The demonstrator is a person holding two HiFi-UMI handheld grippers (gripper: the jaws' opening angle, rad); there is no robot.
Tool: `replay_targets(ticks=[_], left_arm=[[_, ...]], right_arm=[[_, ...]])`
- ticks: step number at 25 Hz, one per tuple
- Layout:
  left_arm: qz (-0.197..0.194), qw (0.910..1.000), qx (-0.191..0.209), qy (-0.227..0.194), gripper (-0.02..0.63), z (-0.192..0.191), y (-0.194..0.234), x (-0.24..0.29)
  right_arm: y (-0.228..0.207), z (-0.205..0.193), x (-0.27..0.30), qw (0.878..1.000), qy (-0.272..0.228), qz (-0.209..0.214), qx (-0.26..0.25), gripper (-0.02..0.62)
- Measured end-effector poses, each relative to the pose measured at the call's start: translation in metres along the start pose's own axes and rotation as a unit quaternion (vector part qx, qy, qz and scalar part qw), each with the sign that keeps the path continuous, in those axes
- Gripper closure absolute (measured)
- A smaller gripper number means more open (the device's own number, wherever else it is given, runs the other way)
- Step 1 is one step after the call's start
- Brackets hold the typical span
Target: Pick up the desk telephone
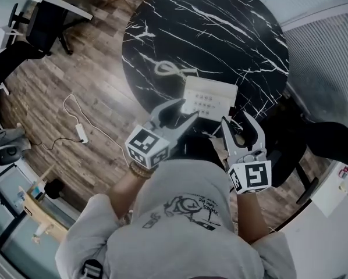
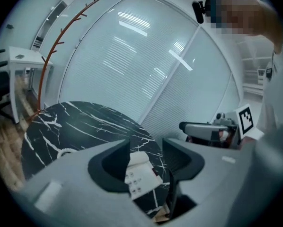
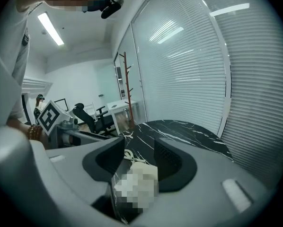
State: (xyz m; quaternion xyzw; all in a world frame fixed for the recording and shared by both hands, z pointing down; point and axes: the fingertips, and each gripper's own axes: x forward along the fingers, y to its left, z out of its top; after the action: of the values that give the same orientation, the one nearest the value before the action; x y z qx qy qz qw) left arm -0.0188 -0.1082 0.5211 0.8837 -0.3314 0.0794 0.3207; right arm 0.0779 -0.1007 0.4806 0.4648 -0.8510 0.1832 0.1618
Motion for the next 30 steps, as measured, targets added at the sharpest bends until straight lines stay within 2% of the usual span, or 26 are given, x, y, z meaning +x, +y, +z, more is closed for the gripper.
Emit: replay_targets(ticks=[3, 7, 11, 15, 19, 22, 27, 30], left_arm=[[0.003, 0.9994, -0.03, 0.018, 0.362, -0.026, 0.022, 0.014], [0.008, 0.9979, -0.044, 0.046, 0.351, -0.063, 0.047, 0.033], [0.009, 0.994, -0.07, 0.084, 0.274, -0.106, 0.074, 0.053], [0.016, 0.9888, -0.092, 0.116, 0.239, -0.146, 0.098, 0.07], [0.013, 0.984, -0.113, 0.137, 0.202, -0.174, 0.114, 0.085], [0.006, 0.9817, -0.129, 0.139, 0.186, -0.184, 0.115, 0.092], [0.011, 0.9821, -0.144, 0.12, 0.184, -0.185, 0.116, 0.101], [0.014, 0.983, -0.143, 0.114, 0.186, -0.185, 0.118, 0.101]], right_arm=[[-0.015, -0.033, 0.016, 1.0, 0.021, -0.009, 0.021, 0.388], [-0.038, -0.075, 0.034, 0.998, 0.041, -0.02, 0.052, 0.374], [-0.059, -0.12, 0.053, 0.994, 0.073, -0.038, 0.069, 0.318], [-0.073, -0.165, 0.066, 0.989, 0.106, -0.035, 0.093, 0.258], [-0.078, -0.2, 0.08, 0.984, 0.129, -0.026, 0.121, 0.224], [-0.08, -0.218, 0.088, 0.98, 0.136, -0.02, 0.142, 0.207], [-0.079, -0.239, 0.098, 0.974, 0.147, -0.005, 0.174, 0.195], [-0.072, -0.247, 0.102, 0.971, 0.151, 0.009, 0.186, 0.195]])
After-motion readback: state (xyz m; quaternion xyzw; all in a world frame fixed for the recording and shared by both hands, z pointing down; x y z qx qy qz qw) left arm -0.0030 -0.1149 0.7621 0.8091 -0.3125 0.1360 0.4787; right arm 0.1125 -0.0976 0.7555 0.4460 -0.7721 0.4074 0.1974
